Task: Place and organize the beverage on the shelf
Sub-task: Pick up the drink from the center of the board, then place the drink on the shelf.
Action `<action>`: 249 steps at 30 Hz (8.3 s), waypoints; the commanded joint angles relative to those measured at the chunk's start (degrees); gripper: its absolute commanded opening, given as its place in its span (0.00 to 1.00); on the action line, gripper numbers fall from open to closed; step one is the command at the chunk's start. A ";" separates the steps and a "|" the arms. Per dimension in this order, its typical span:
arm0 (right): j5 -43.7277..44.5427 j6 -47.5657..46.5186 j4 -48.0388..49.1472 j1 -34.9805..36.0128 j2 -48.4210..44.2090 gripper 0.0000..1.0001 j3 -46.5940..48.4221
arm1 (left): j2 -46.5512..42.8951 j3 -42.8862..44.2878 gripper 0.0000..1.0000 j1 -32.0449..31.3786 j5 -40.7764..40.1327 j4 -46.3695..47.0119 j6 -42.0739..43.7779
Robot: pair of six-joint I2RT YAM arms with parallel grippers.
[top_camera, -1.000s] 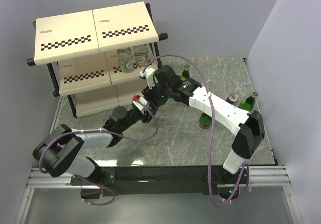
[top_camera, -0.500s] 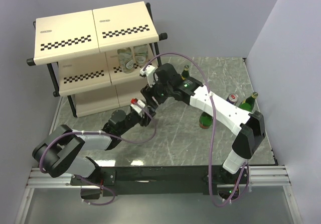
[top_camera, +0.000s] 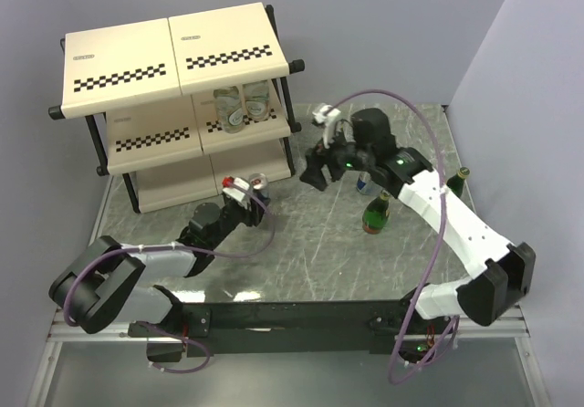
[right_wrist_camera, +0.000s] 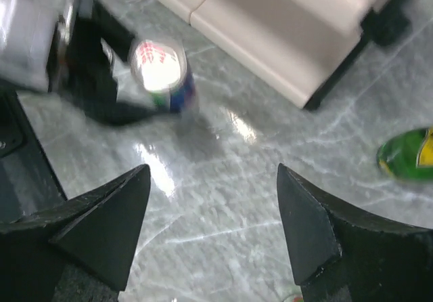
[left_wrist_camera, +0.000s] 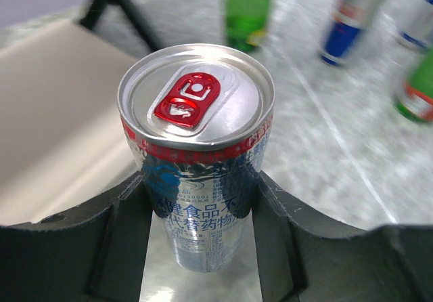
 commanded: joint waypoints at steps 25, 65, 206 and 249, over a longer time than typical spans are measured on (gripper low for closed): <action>-26.44 1.69 12.58 -10.36 -13.94 0.81 -13.18 | -4.45 1.63 0.00 18.56 -7.85 6.26 -9.89; -30.66 2.05 13.72 -13.17 -13.77 0.82 -14.23 | 13.75 2.17 0.00 19.79 -20.94 26.47 -18.06; -34.44 0.55 12.75 -15.37 -13.85 0.81 -14.06 | 18.06 13.94 0.98 13.73 -48.02 5.91 -26.06; -35.14 0.46 13.02 -16.43 -14.56 0.81 -14.15 | 14.80 13.85 0.99 13.29 -38.88 -3.84 -26.76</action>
